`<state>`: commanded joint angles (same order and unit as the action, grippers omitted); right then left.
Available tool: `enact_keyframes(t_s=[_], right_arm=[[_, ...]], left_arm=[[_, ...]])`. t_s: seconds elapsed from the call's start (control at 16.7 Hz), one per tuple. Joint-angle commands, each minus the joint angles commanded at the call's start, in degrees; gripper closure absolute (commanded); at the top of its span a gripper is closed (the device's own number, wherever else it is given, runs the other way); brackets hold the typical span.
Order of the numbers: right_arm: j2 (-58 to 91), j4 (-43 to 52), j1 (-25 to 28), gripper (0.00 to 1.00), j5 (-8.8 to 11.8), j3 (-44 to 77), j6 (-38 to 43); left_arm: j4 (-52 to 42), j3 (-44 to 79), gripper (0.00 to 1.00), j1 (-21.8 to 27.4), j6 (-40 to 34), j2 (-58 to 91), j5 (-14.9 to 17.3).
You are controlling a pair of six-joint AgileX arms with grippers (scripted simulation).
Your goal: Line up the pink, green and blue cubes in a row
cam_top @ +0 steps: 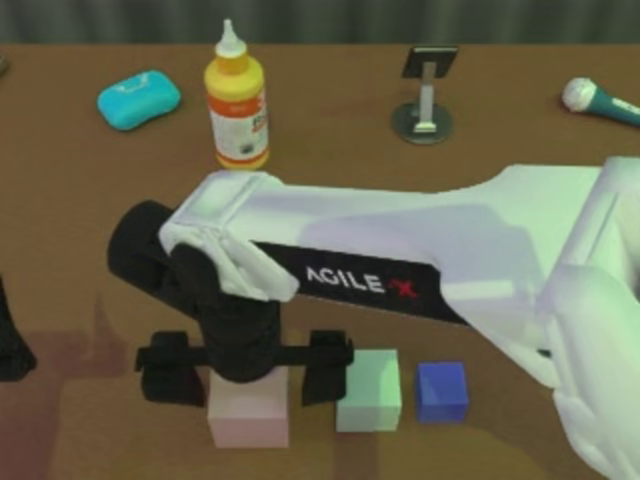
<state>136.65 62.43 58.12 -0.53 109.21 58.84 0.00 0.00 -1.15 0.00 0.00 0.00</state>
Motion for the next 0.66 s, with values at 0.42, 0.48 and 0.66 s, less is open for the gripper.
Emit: enact_keyframes(t_s=[0.42, 0.48, 0.66], right_arm=[[-1.24, 9.22, 0.21, 0.00, 0.02, 7.61, 0.12], [-1.56, 11.39, 0.29, 0.00, 0.04, 9.33, 0.09], [-2.31, 14.28, 0.38, 0.00, 0.03, 12.00, -0.06]], left_arm=[[0.00, 0.00, 0.00, 0.00, 0.00, 0.00, 0.00], [0.00, 0.00, 0.00, 0.00, 0.00, 0.00, 0.00], [0.00, 0.00, 0.00, 0.00, 0.00, 0.00, 0.00]])
